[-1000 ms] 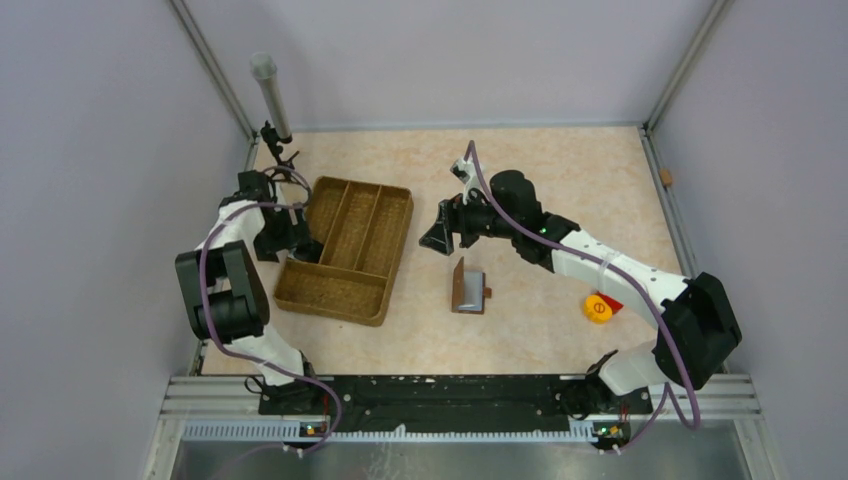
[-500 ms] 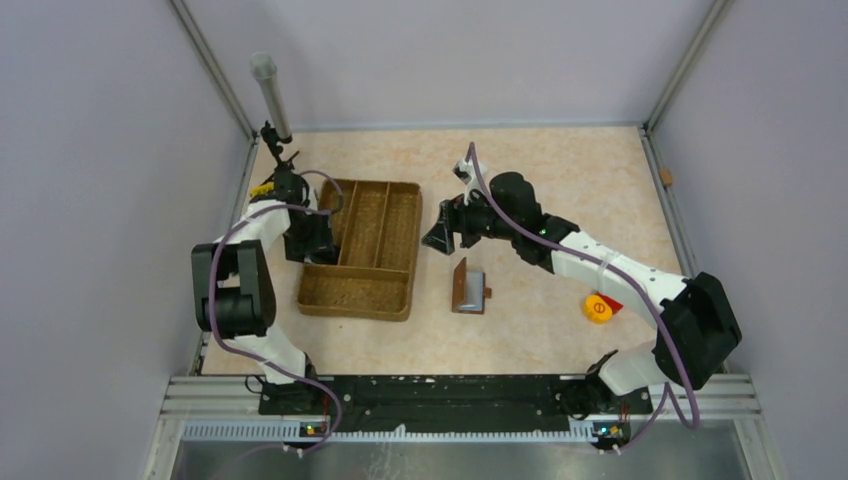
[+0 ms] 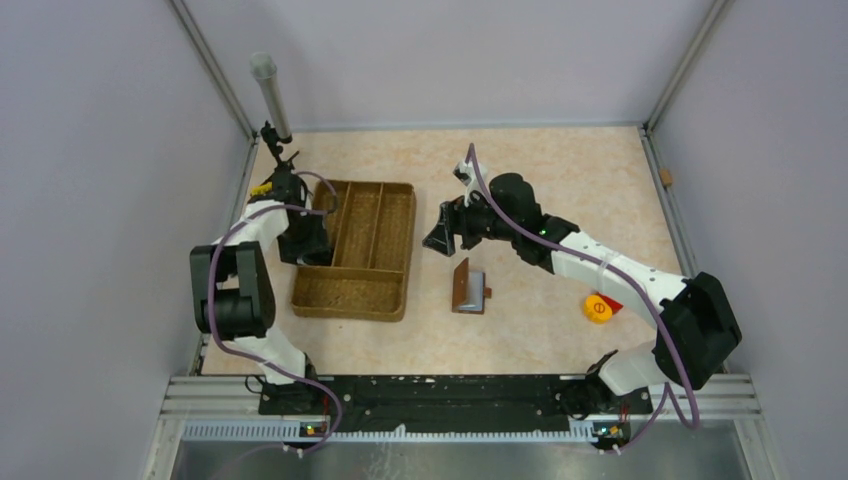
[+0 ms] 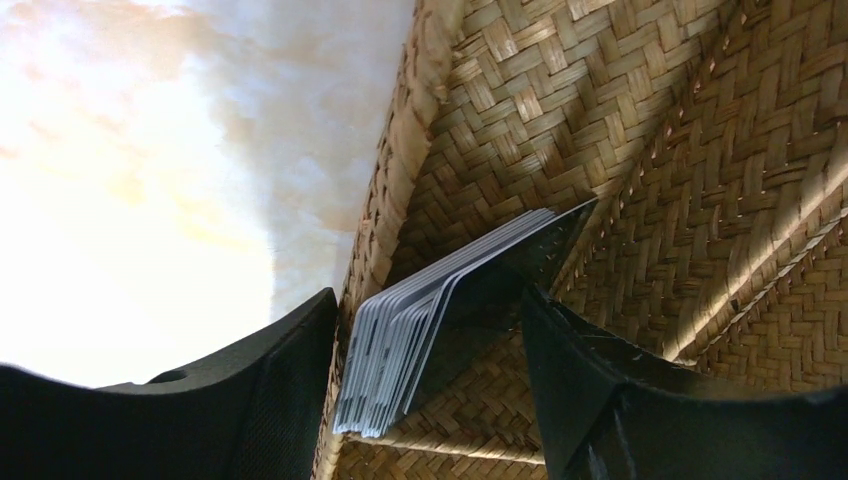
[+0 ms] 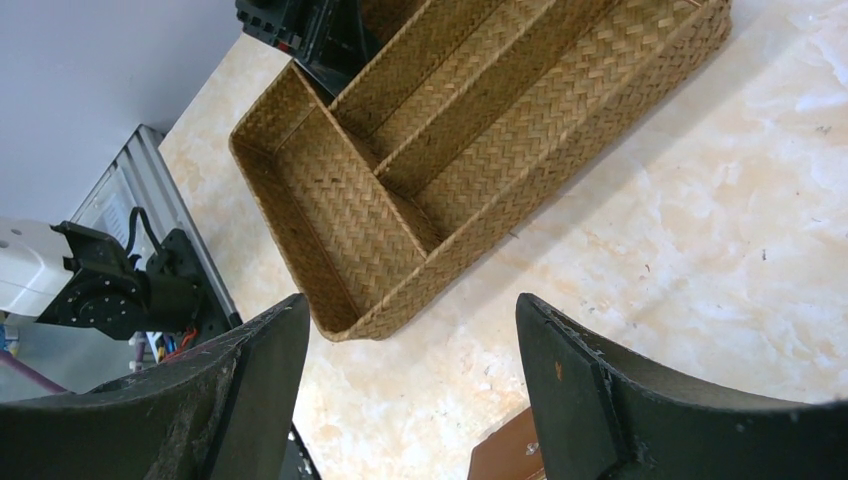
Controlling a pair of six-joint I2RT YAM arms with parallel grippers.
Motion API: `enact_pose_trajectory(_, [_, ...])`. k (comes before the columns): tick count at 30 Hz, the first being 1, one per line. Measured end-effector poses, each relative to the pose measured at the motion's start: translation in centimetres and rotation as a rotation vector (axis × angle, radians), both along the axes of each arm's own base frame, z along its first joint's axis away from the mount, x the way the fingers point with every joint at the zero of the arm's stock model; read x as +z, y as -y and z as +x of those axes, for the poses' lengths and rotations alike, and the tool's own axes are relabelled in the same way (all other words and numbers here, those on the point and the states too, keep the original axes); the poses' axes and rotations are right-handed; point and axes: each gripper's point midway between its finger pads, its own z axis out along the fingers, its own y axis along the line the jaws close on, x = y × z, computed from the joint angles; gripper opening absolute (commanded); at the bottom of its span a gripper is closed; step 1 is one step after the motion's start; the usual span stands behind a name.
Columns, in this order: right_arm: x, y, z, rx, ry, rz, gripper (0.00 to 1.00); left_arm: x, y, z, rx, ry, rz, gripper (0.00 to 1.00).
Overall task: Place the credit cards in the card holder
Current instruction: Pick up the credit card from the storage box.
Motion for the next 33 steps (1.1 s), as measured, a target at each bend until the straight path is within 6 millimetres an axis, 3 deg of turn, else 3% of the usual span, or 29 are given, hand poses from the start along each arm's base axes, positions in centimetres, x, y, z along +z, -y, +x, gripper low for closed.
enact_pose_trajectory(8, [0.0,0.0,-0.1,-0.001,-0.007,0.001,0.74,0.9,-1.6,-0.2,0.044,0.018,0.042,0.7])
enact_pose_trajectory(16, [0.0,0.0,-0.1,-0.002,-0.008,0.002,0.74,1.4,-2.5,-0.2,0.07,0.031,0.069,0.63])
enact_pose_trajectory(26, [0.0,0.0,-0.1,0.002,-0.01,0.003,0.74,2.4,-3.1,-0.8,0.091,0.062,0.093,0.62])
enact_pose_trajectory(33, [0.0,-0.1,-0.2,0.004,-0.011,0.005,0.74,2.7,-3.2,-0.9,0.1,0.074,0.095,0.48])
